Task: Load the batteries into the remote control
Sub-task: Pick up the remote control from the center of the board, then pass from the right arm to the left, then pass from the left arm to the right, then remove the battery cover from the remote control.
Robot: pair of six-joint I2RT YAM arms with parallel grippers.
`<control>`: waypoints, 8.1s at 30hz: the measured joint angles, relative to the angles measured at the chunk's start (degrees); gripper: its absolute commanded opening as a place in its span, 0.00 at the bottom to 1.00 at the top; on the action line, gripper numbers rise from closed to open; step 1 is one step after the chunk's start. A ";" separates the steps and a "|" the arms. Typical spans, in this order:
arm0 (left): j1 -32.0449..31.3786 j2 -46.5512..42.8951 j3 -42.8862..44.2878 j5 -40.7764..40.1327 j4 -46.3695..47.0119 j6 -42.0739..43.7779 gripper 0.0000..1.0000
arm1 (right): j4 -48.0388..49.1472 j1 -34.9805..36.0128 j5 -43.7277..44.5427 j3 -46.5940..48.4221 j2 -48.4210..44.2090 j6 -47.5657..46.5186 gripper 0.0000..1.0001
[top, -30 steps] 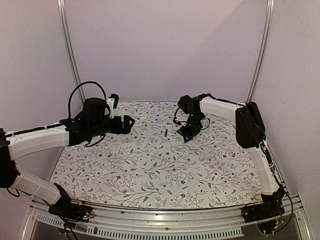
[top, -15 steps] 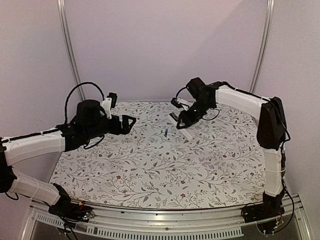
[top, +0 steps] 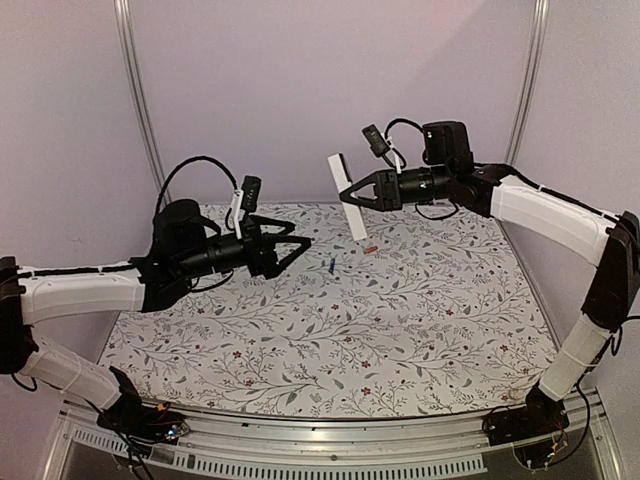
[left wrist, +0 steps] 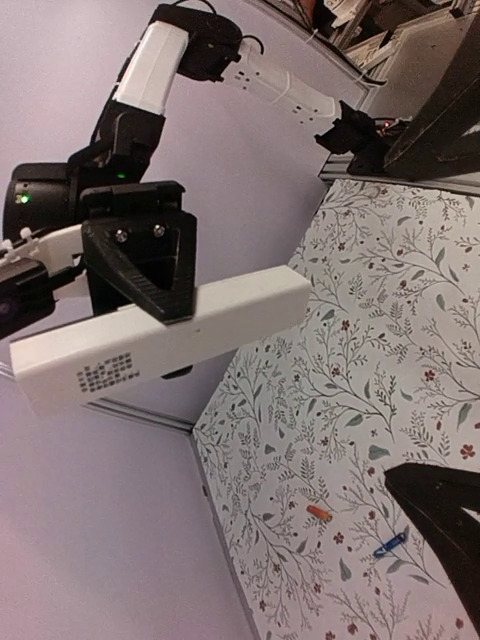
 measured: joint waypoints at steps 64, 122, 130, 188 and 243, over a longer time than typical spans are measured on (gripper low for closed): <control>-8.87 11.13 25.73 6.01 -59.36 44.68 0.06 | -18.64 7.96 8.55 -24.22 -32.85 -13.81 0.69; -14.27 -4.94 17.81 -13.57 -47.87 36.61 1.00 | -14.12 27.69 37.51 -34.21 -37.90 -24.98 0.00; -1.27 -11.02 14.91 -12.13 -37.46 12.81 1.00 | -4.42 27.69 43.28 -34.91 -41.35 -25.92 0.00; -1.27 6.34 22.73 20.94 -27.34 -19.37 0.46 | 7.69 27.71 44.92 -35.06 -40.72 -34.05 0.00; 0.85 5.31 21.11 19.71 -25.20 -19.04 0.26 | 7.65 27.71 47.41 -36.85 -42.82 -35.56 0.00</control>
